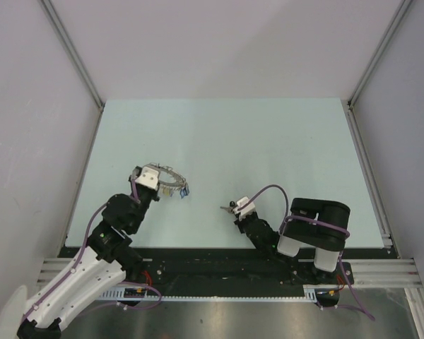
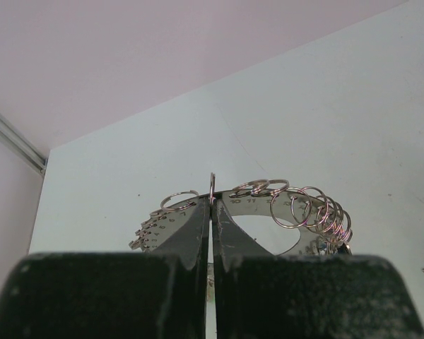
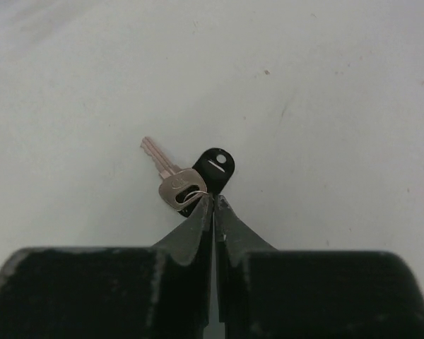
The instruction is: Put the keys on the keyring
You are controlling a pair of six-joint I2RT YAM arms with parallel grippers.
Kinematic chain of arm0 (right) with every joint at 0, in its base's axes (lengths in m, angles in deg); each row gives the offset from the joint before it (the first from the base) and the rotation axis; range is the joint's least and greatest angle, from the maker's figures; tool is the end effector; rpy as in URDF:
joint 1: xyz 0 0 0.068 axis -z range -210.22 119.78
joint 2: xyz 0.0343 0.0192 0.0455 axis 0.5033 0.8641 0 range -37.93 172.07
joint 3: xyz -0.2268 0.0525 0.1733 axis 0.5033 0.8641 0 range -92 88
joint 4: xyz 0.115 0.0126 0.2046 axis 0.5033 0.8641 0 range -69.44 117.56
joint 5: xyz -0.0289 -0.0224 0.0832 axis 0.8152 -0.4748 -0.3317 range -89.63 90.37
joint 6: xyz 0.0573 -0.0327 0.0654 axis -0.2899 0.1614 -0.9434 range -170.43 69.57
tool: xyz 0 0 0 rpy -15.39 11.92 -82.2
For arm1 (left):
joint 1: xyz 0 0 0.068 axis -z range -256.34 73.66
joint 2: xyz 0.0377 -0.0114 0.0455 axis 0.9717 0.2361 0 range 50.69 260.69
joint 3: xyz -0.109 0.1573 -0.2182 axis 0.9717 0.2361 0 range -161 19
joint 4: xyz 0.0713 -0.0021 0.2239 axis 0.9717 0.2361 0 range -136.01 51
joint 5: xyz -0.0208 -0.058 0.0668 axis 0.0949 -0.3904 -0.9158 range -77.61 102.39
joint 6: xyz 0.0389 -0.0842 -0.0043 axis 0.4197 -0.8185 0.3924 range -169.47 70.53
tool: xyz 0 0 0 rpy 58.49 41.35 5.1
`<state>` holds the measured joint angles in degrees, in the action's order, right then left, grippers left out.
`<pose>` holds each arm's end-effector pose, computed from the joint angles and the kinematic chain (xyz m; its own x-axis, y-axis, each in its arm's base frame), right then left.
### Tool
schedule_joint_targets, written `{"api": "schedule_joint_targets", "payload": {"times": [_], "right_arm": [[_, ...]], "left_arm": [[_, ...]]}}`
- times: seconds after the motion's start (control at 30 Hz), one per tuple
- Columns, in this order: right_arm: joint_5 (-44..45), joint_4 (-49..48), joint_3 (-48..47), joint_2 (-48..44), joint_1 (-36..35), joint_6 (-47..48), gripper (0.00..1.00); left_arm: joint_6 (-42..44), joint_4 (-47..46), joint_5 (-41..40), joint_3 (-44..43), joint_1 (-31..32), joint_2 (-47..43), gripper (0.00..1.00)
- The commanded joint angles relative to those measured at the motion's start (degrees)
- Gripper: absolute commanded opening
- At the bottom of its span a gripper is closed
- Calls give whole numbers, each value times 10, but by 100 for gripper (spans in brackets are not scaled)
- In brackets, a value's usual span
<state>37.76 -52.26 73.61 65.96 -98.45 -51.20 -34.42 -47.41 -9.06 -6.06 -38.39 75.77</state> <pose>0.1525 0.2449 0.1308 -0.1134 -0.2553 -0.9602 -0.5207 0.8383 -0.1614 0.1235 -0.0576 0.2966 0.0922 0.2345 -0.9677 0.2695 0.9297 0.2510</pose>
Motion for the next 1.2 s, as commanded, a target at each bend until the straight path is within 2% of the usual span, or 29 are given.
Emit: {"api": "schedule_joint_targets", "payload": {"times": [0.0,0.17,0.33,0.37,0.43,0.47,0.6,0.67,0.8,0.83,0.87,1.0,1.17], "right_arm": [[64,-88,23,-11,-16,-41,14],[58,-7,32,-94,-25,-52,35],[6,314,-19,-272,-2,-121,50],[-33,396,-36,-293,22,-128,51],[-84,471,-51,-357,51,-143,56],[-141,537,-66,-377,69,-145,56],[-272,652,-93,-443,175,-152,56],[-326,696,-103,-461,199,-139,56],[-404,755,-141,-441,250,-98,56],[-474,753,-146,-433,274,-90,54],[-497,755,-154,-410,280,-70,54],[-535,791,-219,-339,287,-35,53],[-498,913,-319,-267,286,58,52]], "left_arm": [[7,-63,-10,0,-3,-11,2],[4,-62,-3,0,-3,-13,2],[5,-61,-3,-2,-4,-25,2],[5,-61,-3,-3,-3,-27,2],[4,-61,-1,-3,-3,-28,3],[5,-60,1,-3,-3,-30,2],[3,-56,7,-6,-3,-30,3],[2,-55,11,-7,-3,-30,3],[2,-51,16,-10,-3,-28,3],[2,-51,18,-10,-3,-27,4],[2,-49,19,-11,-3,-25,4],[2,-45,22,-12,-3,-20,4],[2,-41,27,-14,-3,-18,5]]}}
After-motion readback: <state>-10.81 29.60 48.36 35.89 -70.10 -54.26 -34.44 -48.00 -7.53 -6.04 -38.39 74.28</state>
